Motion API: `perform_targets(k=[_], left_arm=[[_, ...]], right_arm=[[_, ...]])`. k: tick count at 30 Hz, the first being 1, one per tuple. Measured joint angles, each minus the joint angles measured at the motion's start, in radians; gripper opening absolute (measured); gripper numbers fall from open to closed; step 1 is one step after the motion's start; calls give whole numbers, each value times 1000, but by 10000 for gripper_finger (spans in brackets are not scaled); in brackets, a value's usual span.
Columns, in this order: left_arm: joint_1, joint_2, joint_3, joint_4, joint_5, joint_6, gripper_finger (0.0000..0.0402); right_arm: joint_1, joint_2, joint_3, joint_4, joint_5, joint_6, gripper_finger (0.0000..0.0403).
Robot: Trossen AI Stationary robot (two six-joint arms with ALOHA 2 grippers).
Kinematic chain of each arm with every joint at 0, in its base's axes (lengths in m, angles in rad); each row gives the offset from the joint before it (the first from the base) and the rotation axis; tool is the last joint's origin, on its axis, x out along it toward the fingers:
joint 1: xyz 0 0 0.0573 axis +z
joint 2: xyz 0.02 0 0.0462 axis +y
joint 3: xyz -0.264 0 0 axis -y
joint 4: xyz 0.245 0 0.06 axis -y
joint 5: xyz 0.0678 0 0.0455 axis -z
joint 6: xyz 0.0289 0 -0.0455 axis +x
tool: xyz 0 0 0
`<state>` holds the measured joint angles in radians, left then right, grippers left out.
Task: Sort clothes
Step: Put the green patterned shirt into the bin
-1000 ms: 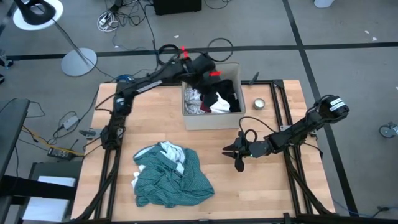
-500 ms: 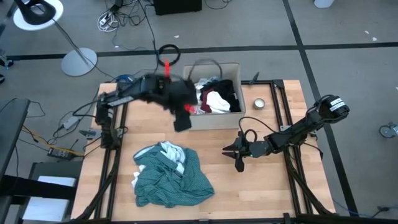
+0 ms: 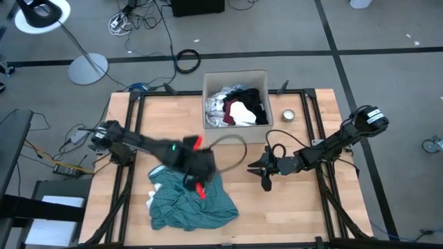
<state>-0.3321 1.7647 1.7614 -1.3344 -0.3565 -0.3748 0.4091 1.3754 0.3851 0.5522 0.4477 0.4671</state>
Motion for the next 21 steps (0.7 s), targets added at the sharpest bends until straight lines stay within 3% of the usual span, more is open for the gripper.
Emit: perform_targets(k=[7,11,15,19,21], left_arm=[[-86,-130,-412,335,13,-179,137],[-118,-156,-594,579,145,-228,137],[-134,-144,-690,759,231,-225,137],[-128,-121,-727,775,239,-233,131],[-116,-112,-728,784,260,-236,107]], right_arm=[[0,0,0,2,-7,1,96],[0,0,0,4,-7,2,96],[0,0,0,6,-7,2,96],[0,0,0,8,-7,2,96],[0,0,0,8,-7,2,96]])
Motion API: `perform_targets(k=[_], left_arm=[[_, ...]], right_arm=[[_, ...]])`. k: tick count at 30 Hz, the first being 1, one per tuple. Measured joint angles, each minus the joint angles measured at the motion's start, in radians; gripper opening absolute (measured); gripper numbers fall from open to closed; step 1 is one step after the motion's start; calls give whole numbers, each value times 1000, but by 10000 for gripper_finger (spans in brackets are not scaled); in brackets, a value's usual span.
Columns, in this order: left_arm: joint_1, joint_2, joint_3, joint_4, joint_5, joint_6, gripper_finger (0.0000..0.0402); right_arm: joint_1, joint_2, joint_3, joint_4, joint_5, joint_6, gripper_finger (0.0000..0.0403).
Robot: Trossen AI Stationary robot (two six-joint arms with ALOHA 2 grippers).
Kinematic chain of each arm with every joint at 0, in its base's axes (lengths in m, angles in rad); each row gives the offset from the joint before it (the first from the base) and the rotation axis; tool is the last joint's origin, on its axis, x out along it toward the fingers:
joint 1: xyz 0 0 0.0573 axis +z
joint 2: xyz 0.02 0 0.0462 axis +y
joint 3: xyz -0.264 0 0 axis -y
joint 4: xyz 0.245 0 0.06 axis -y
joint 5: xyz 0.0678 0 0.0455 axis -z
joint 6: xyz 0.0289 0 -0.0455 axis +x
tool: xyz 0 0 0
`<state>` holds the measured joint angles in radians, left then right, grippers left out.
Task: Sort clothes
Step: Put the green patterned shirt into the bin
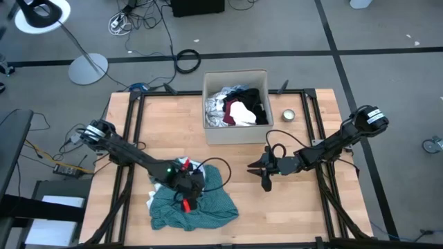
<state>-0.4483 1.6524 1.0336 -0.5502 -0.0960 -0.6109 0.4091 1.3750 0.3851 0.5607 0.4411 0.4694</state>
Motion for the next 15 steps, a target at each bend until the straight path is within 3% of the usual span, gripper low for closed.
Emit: perform_targets(k=[4,9,15], left_arm=[[24,1,3,44,50,28,18],[59,-14,96,-25,52,101,3],[97,-18,309,-205,-26,223,1]], right_arm=[[0,0,0,1,0,0,96],[0,0,0,3,0,0,96],[0,0,0,31,0,0,96]])
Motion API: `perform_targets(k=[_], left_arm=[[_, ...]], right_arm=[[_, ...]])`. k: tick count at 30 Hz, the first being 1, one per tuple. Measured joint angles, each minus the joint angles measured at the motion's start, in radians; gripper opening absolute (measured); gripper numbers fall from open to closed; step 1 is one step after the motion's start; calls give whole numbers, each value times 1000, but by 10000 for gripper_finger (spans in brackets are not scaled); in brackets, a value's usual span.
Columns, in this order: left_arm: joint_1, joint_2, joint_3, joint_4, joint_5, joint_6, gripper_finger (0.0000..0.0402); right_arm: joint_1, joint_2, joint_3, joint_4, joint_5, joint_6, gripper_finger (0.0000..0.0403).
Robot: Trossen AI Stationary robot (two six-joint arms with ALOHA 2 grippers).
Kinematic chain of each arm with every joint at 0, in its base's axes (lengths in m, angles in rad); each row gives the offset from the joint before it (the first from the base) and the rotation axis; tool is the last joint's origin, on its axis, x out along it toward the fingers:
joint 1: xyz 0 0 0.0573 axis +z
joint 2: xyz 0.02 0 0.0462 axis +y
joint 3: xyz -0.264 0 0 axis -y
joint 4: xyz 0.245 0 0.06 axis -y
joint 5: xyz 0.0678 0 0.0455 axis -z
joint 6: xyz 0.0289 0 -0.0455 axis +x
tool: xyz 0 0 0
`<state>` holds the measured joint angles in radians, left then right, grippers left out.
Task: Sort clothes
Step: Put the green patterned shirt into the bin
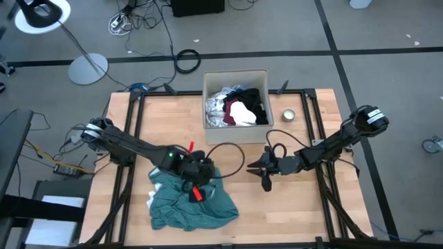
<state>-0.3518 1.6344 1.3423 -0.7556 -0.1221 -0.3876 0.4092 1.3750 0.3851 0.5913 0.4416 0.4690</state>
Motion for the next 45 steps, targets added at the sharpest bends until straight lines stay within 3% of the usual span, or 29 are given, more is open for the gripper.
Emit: perform_targets(k=[8,16,25,32,37,41,45], left_arm=[[66,-1,279,-85,-76,168,1],[183,-1,441,-69,-77,284,0],[263,-1,521,-61,-15,306,0],[302,4,593,-22,48,310,0],[312,10,652,-9,88,332,0],[313,10,729,-73,89,332,0],[313,10,832,-192,81,330,0]], right_arm=[[0,0,0,92,0,-1,96],[0,0,44,176,-19,-128,108],[-75,54,183,171,-24,-271,215],[-158,293,439,189,-205,-324,303],[-187,487,695,160,-287,-335,336],[-198,578,869,-38,-361,-356,322],[-192,603,970,-158,-368,-433,224]])
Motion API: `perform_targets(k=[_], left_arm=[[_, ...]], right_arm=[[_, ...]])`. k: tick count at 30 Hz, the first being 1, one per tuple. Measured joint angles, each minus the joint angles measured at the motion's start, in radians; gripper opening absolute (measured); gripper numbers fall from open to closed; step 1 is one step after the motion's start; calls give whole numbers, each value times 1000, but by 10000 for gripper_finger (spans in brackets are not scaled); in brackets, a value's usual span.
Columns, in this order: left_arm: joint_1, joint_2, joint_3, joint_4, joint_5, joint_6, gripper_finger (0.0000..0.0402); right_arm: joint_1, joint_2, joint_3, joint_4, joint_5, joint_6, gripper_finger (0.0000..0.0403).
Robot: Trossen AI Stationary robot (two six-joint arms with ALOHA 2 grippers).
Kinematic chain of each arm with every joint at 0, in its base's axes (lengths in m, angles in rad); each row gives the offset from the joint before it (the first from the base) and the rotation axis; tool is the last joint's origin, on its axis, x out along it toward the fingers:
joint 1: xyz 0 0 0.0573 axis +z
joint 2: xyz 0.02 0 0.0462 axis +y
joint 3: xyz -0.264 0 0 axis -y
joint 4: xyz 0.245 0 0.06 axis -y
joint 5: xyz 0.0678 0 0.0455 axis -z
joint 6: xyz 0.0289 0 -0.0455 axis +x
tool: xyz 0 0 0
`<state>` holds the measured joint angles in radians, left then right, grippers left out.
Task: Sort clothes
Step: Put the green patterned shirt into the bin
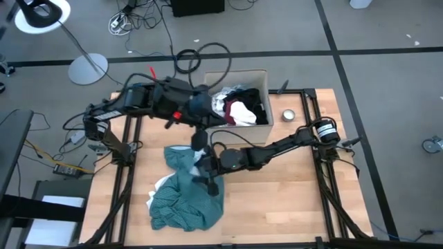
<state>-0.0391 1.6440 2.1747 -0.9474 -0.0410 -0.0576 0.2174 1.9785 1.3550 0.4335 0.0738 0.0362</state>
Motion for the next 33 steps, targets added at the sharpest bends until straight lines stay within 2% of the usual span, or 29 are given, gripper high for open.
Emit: perform_targets(k=[4,5,6,8,14,21,25,33], left_arm=[[-5,0,106,-142,-51,-30,0],[-9,0,133,-188,-71,-46,0],[-15,0,156,-236,-96,-57,0],[-37,-7,184,-331,-156,-92,0],[-131,-49,133,-632,-374,-279,0],[-243,-162,-124,-602,-437,-390,0],[-298,-263,-351,-507,-489,-453,0],[-349,-533,-836,-103,-469,-447,0]], right_arm=[[8,-11,22,-73,0,-35,54],[9,-18,22,-93,2,-48,28],[10,-29,22,-112,17,-54,19],[10,-58,22,-150,58,-56,14],[9,-154,22,-314,160,-84,6],[7,-289,22,-393,264,-164,3],[6,-368,22,-403,291,-171,2],[-28,-466,22,-403,293,-187,1]])
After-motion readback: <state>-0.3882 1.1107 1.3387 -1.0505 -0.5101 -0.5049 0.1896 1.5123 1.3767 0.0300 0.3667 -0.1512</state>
